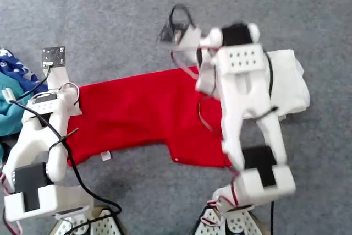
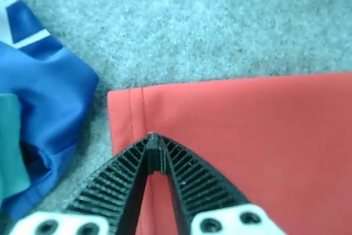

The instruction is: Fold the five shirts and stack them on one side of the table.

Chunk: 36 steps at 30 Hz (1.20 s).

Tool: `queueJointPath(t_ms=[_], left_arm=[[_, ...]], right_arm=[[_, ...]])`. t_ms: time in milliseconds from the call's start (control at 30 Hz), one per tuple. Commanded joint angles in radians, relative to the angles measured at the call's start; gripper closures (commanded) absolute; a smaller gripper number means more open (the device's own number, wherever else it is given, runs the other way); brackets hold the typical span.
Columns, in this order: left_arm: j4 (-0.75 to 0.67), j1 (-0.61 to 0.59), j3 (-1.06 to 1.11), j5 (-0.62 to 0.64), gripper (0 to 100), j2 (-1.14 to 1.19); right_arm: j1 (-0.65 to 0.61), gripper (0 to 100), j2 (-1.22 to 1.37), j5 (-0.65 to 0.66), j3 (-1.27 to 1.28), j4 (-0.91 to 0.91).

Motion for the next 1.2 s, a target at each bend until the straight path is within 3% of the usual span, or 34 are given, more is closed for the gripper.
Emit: queueJointPath(t_ms=[0,133,300,433,733,1167], left_arm=[[0.005,-0.01,-0.05,0.009,97,-0.034],[0.005,-0.007,-0.05,0.009,97,-0.032],[0.005,-0.007,-0.05,0.009,97,-0.032],[0.005,-0.008,-0.05,0.006,97,-0.032],[0.003,-0.007,-0.05,0.003,97,-0.032],[0.011,-0.012,-0.039,0.003,97,-0.034]], right_arm=[[-0.026,98.3,-0.186,0.069,0.271,-0.029],[-0.064,96.2,-0.334,0.126,0.541,-0.1],[-0.124,80.7,-0.495,0.17,0.849,-0.252],[-0.124,80.1,-0.564,0.218,1.004,-0.344],[-0.124,80.1,-0.593,0.341,1.191,-0.499],[-0.12,80.1,-0.591,0.364,1.348,-0.71]])
